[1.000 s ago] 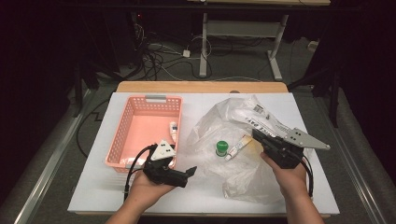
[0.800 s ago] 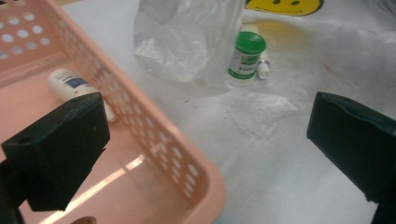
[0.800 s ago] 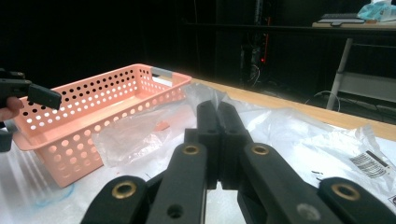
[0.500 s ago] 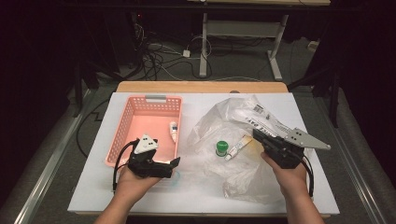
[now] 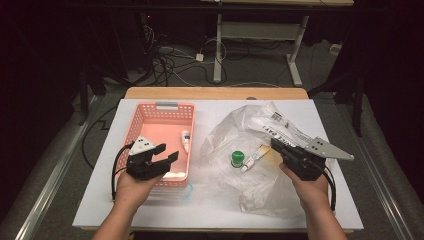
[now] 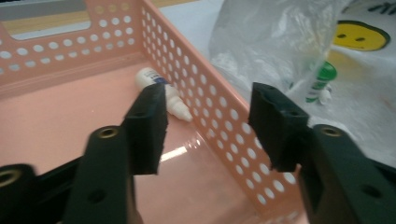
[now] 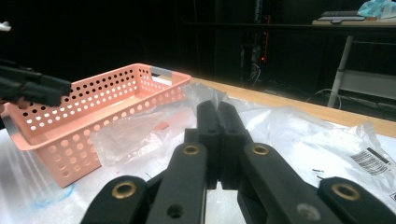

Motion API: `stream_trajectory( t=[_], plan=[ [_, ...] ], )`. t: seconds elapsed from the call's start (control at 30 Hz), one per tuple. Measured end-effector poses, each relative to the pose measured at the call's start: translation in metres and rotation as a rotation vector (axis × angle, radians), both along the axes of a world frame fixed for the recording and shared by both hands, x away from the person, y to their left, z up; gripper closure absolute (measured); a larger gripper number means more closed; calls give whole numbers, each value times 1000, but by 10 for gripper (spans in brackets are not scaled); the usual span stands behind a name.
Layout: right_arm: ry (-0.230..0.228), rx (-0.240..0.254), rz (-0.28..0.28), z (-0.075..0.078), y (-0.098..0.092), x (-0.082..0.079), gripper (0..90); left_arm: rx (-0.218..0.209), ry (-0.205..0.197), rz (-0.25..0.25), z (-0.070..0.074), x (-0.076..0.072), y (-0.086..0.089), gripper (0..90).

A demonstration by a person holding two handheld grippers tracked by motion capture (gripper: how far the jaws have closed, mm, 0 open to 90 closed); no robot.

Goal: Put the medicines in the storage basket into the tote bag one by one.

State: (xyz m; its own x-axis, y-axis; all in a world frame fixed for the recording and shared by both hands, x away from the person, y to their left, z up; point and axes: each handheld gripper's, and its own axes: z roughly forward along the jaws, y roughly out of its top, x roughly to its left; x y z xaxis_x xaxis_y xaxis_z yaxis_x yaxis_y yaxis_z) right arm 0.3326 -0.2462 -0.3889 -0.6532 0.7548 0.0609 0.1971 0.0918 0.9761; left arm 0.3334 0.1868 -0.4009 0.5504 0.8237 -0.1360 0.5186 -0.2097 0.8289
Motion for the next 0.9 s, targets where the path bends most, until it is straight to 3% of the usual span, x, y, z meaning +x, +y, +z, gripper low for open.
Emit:
stream_trajectory(
  t=[0.13, 0.17, 0.3, 0.47, 0.53, 0.6, 0.77, 0.9],
  plan=[
    [-2, -3, 3, 0, 1, 0, 900, -4, 21, 15, 5, 11, 1, 621],
    [-7, -3, 2, 1, 1, 0, 900, 9, 21, 17, 9, 15, -1, 708],
    [0, 1, 0, 0, 0, 0, 900, 35, 33, 7, 17, 31, -10, 883],
    [-3, -2, 2, 0, 1, 1, 900, 60, 77, 13, 19, 62, -20, 885],
    [-3, -1, 3, 0, 0, 1, 900, 80, 77, 16, 16, 73, -25, 884],
    [-5, 0, 2, 0, 0, 1, 900, 70, 78, 22, 13, 83, -28, 884],
    [-6, 1, 0, 1, -1, 0, 900, 100, 143, 31, 1, 104, -40, 884],
    [-6, 0, 1, 1, -1, 0, 900, 98, 209, 42, -9, 117, -46, 884]
  ],
)
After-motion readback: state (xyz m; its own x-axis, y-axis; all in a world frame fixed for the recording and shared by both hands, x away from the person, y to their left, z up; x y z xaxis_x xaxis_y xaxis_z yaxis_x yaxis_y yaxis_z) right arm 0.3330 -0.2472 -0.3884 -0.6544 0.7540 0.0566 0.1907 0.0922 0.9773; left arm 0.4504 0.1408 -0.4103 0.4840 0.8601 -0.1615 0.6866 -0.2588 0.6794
